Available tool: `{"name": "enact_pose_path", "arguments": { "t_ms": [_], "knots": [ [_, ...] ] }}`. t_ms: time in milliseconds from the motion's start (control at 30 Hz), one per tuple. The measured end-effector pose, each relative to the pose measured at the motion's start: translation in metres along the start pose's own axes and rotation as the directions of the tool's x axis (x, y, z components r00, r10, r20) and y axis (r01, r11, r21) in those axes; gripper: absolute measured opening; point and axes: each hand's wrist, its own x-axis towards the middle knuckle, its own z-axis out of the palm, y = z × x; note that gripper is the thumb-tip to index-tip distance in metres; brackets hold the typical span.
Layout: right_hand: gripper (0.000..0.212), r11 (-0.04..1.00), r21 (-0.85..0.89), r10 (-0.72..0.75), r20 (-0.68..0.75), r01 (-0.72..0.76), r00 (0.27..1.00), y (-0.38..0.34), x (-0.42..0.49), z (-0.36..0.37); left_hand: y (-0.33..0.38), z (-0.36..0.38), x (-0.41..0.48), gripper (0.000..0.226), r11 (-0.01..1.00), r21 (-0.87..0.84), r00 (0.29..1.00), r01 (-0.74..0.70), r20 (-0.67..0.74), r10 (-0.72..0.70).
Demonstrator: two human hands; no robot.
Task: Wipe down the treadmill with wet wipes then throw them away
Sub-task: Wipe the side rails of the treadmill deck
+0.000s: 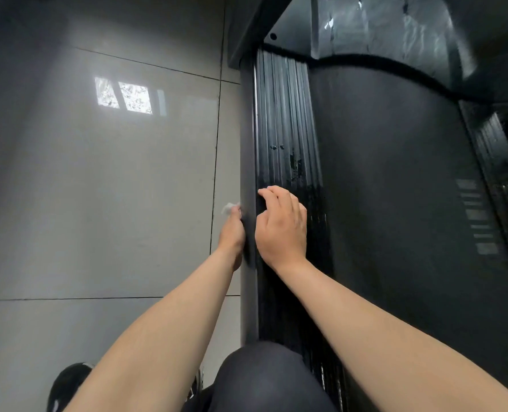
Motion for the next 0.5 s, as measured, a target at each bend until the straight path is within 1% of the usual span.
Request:
{"name": "enact_pose_path", "arguments": {
  "t_ms": [67,100,133,167,233,300,333,400,500],
  "knots": [
    [0.048,1.0,0.016,-0.01,0.023,0.009,1.0,0.002,0.0,0.0,-0.014,0.0,-0.006,0.045,0.996,0.009,0.996,0.085,0.012,-0.085],
    [0.046,1.0,0.03,-0.001,0.024,0.0,1.0,0.004,-0.002,0.0,-0.019,0.001,-0.006,0.052,0.996,-0.012,0.996,0.084,0.017,-0.084],
    [0.044,0.999,0.044,0.01,0.026,-0.011,1.0,0.005,-0.004,0.0,-0.021,0.0,-0.007,0.059,0.997,-0.058,0.998,0.058,0.014,-0.057],
    [0.043,0.999,0.051,0.017,0.026,-0.018,1.0,0.005,-0.005,-0.001,-0.018,-0.001,-0.009,0.061,0.995,-0.1,1.0,0.016,0.011,-0.015],
    [0.044,0.998,0.054,0.031,0.028,-0.033,0.999,0.006,-0.005,-0.001,-0.005,0.001,-0.014,0.049,0.982,-0.161,0.993,-0.099,0.048,0.108],
    [0.045,0.997,0.054,0.043,0.057,-0.046,0.997,0.006,-0.006,-0.003,0.011,0.005,-0.018,0.038,0.964,-0.192,0.967,-0.183,0.14,0.212],
    [0.047,0.997,0.059,0.042,0.082,-0.047,0.996,0.006,-0.008,-0.005,0.022,0.006,-0.022,0.036,0.958,-0.192,0.952,-0.213,0.18,0.248],
    [0.05,0.995,0.085,0.03,0.132,-0.042,0.991,0.007,-0.014,-0.009,0.039,0.002,-0.028,0.036,0.953,-0.116,0.921,-0.281,0.245,0.302],
    [0.047,0.987,0.146,0.037,0.181,-0.065,0.983,0.01,-0.018,-0.013,0.052,-0.007,-0.039,0.042,0.917,0.065,0.877,-0.394,0.325,0.354]
  ]
}}
